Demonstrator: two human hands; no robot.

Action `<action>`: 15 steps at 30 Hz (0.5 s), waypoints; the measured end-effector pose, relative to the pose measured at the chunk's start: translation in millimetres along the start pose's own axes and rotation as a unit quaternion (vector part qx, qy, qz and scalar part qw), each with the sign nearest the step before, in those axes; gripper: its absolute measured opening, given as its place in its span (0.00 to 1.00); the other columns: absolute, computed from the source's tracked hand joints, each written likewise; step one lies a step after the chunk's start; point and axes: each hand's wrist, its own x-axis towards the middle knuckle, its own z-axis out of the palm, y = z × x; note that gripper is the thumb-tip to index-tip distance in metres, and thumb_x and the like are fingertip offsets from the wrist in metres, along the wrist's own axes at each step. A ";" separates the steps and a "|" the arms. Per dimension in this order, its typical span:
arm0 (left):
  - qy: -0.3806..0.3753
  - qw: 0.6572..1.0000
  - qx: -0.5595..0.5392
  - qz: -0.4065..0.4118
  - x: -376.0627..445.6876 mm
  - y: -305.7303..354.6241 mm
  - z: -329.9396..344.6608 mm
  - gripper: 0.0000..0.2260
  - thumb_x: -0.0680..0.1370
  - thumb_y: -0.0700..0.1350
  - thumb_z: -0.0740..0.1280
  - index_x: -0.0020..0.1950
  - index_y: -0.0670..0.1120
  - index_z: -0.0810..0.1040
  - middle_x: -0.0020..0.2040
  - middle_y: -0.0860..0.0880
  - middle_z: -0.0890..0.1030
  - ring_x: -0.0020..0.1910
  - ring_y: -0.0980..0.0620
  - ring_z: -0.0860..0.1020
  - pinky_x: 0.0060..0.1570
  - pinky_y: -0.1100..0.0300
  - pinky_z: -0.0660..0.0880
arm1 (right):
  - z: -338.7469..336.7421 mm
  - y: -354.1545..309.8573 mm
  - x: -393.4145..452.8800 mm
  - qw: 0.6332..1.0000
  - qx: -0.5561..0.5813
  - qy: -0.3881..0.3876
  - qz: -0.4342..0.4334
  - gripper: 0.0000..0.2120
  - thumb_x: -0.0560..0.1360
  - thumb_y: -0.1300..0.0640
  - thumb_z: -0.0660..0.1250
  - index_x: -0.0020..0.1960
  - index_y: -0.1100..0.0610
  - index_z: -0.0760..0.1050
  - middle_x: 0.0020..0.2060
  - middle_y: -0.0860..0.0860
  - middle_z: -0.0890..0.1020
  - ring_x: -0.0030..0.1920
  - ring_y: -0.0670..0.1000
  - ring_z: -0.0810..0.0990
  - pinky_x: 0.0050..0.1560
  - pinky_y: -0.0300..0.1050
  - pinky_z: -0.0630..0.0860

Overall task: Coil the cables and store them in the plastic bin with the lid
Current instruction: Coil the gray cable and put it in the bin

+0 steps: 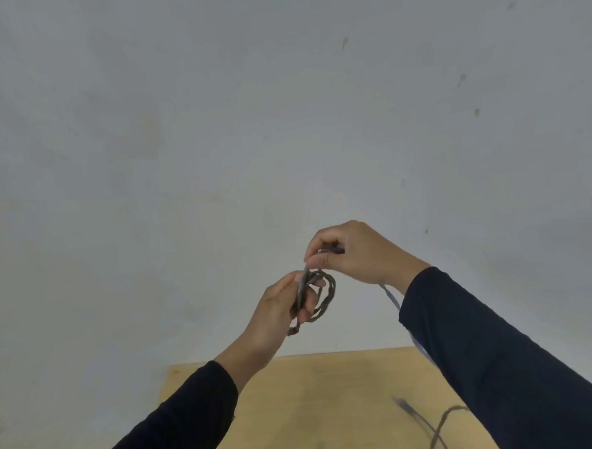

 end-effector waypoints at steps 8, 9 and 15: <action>-0.013 0.976 -0.214 0.031 8.0 29.0 4.6 0.21 0.83 0.51 0.47 0.48 0.43 0.76 0.27 0.54 0.63 0.26 0.56 0.60 0.35 0.61 0.59 | 12.5 23.4 -5.9 0.977 0.159 0.137 0.034 0.09 0.77 0.57 0.63 0.48 0.52 0.82 0.27 0.40 0.78 0.26 0.39 0.71 0.31 0.30 0.66; -0.017 0.968 -0.248 0.038 11.2 35.0 4.8 0.21 0.83 0.51 0.47 0.48 0.42 0.76 0.28 0.54 0.63 0.26 0.57 0.60 0.36 0.61 0.59 | 18.2 28.0 -6.5 0.975 0.151 0.158 0.047 0.10 0.78 0.56 0.62 0.46 0.46 0.81 0.26 0.41 0.76 0.26 0.39 0.70 0.32 0.33 0.66; 0.002 0.934 -0.345 0.091 34.4 62.7 -2.9 0.20 0.83 0.51 0.47 0.53 0.41 0.74 0.30 0.54 0.68 0.28 0.58 0.64 0.37 0.64 0.66 | 68.9 25.4 -25.1 0.995 -0.026 -0.005 0.098 0.16 0.81 0.50 0.52 0.62 0.52 0.73 0.41 0.53 0.79 0.37 0.48 0.73 0.41 0.40 0.69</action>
